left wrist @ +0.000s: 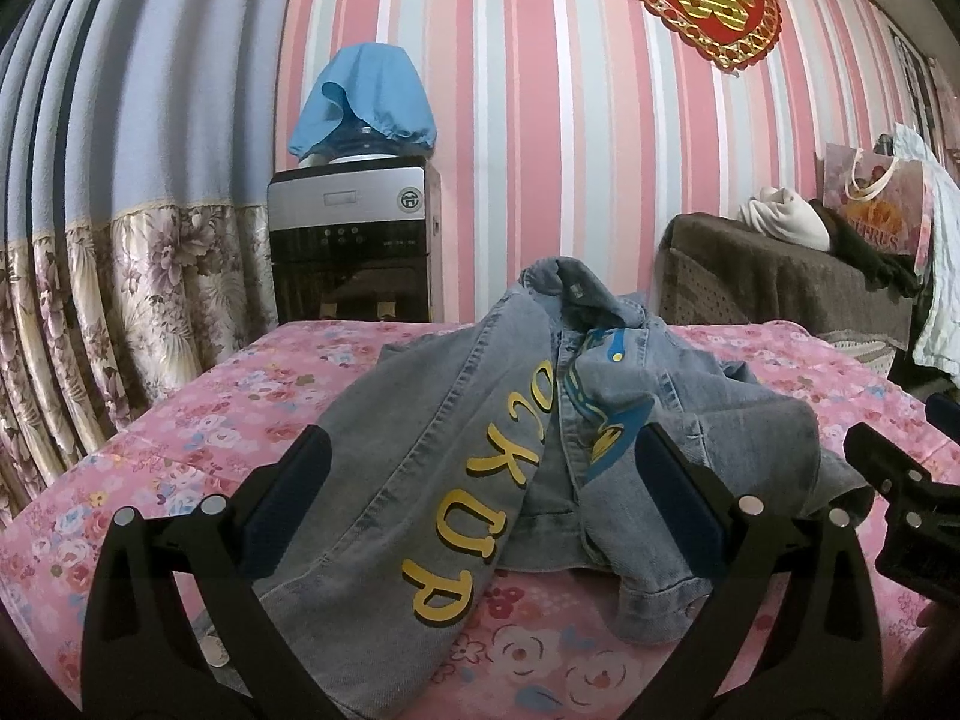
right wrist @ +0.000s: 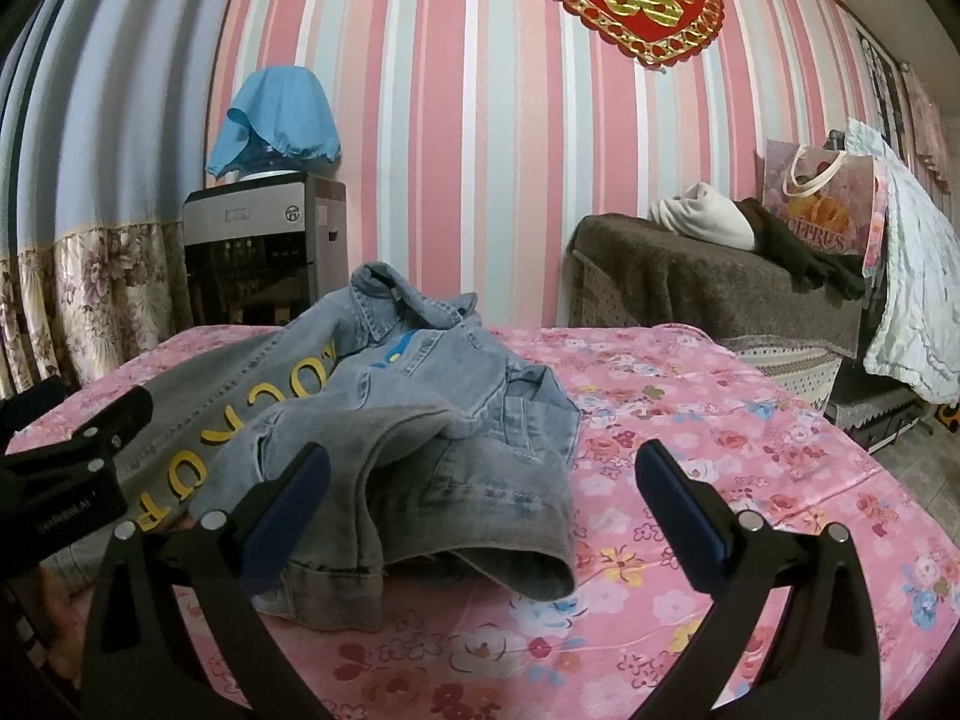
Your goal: Fold large clothes
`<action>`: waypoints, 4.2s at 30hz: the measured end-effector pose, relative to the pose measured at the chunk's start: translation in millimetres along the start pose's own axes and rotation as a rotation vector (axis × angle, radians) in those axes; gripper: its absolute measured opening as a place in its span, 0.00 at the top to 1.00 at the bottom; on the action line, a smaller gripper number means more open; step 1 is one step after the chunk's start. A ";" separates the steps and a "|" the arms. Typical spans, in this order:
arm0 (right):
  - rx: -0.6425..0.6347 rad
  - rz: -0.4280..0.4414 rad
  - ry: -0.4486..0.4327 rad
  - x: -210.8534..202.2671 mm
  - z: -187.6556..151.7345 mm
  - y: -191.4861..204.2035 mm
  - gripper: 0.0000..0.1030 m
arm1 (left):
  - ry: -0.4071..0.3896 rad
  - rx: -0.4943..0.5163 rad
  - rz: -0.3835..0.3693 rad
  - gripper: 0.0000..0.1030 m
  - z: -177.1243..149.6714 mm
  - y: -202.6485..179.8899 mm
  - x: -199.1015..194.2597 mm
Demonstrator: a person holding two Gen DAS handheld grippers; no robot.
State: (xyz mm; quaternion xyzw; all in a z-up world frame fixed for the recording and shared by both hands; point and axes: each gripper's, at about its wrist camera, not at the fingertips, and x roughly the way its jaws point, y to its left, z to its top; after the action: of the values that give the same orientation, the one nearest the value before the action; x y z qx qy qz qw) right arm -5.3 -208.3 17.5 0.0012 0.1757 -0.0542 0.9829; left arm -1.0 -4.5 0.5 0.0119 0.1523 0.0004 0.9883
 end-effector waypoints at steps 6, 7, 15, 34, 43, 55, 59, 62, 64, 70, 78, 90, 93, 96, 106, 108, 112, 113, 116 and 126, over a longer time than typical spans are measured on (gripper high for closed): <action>0.000 0.000 -0.004 -0.8 -0.9 0.7 0.02 | -0.002 -0.001 0.000 0.03 -0.1 -0.9 -0.1; 0.000 -0.001 -0.004 -0.4 -2.0 0.7 0.02 | 0.000 -0.001 0.000 0.03 0.0 -0.3 0.2; 0.001 -0.001 -0.006 -0.2 -2.5 0.5 0.02 | -0.001 -0.002 -0.001 0.03 -0.1 -0.4 -0.2; 0.019 0.015 -0.008 -0.2 -2.7 -4.2 0.02 | 0.032 -0.031 -0.022 0.03 -1.0 4.2 2.5; 0.095 0.079 0.076 24.6 27.5 -30.1 0.01 | 0.080 -0.027 -0.048 0.03 19.5 18.3 18.5; -0.061 0.095 0.207 106.0 80.4 -19.3 0.02 | 0.120 0.032 -0.147 0.03 77.8 48.7 71.7; -0.060 0.119 0.256 129.3 76.7 -17.8 0.02 | 0.149 0.069 -0.175 0.03 77.2 43.7 91.5; -0.034 0.147 0.282 142.7 71.0 -18.2 0.02 | 0.193 0.093 -0.197 0.03 72.4 39.1 109.8; -0.034 0.152 0.300 152.9 70.3 -17.8 0.03 | 0.202 0.125 -0.207 0.03 72.5 34.4 121.6; -0.059 0.197 0.395 189.9 70.2 -10.8 0.31 | 0.259 0.156 -0.260 0.03 80.7 26.8 172.3; -0.115 0.204 0.466 228.4 67.2 -3.7 0.34 | 0.360 0.151 -0.264 0.03 70.1 15.8 233.1; -0.158 0.272 0.618 272.1 41.2 0.3 0.64 | 0.527 0.221 -0.270 0.38 34.7 4.1 270.7; -0.174 0.263 0.610 272.1 42.1 1.4 0.81 | 0.542 0.235 -0.290 0.57 33.5 2.2 273.6; -0.182 0.269 0.600 271.0 43.8 -0.8 0.86 | 0.547 0.238 -0.312 0.80 37.3 4.9 274.4; -0.306 0.131 0.492 268.7 84.6 -23.3 0.95 | 0.583 0.229 -0.314 0.95 65.8 43.6 288.4; -0.360 0.075 0.474 270.0 88.9 -27.7 0.96 | 0.582 0.217 -0.278 0.95 74.8 60.5 296.7; -0.464 -0.072 0.442 284.3 97.4 -48.8 0.96 | 0.576 0.208 -0.203 0.95 91.2 94.0 317.6; -0.476 -0.090 0.456 292.1 98.5 -55.6 0.96 | 0.580 0.203 -0.193 0.95 94.0 102.4 324.1; -0.557 -0.164 0.484 317.3 91.4 -64.5 0.96 | 0.591 0.215 -0.150 0.94 100.3 121.8 347.5; -0.321 -0.092 0.600 340.5 80.1 -93.7 0.59 | 0.621 0.124 -0.079 0.41 90.8 159.0 396.5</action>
State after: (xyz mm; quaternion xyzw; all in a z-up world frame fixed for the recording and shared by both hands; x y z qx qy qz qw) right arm 329.9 -339.3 -23.5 -0.1457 0.4631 -0.0672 0.8716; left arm 404.9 154.1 -28.5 0.0652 0.4466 -0.0438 0.8913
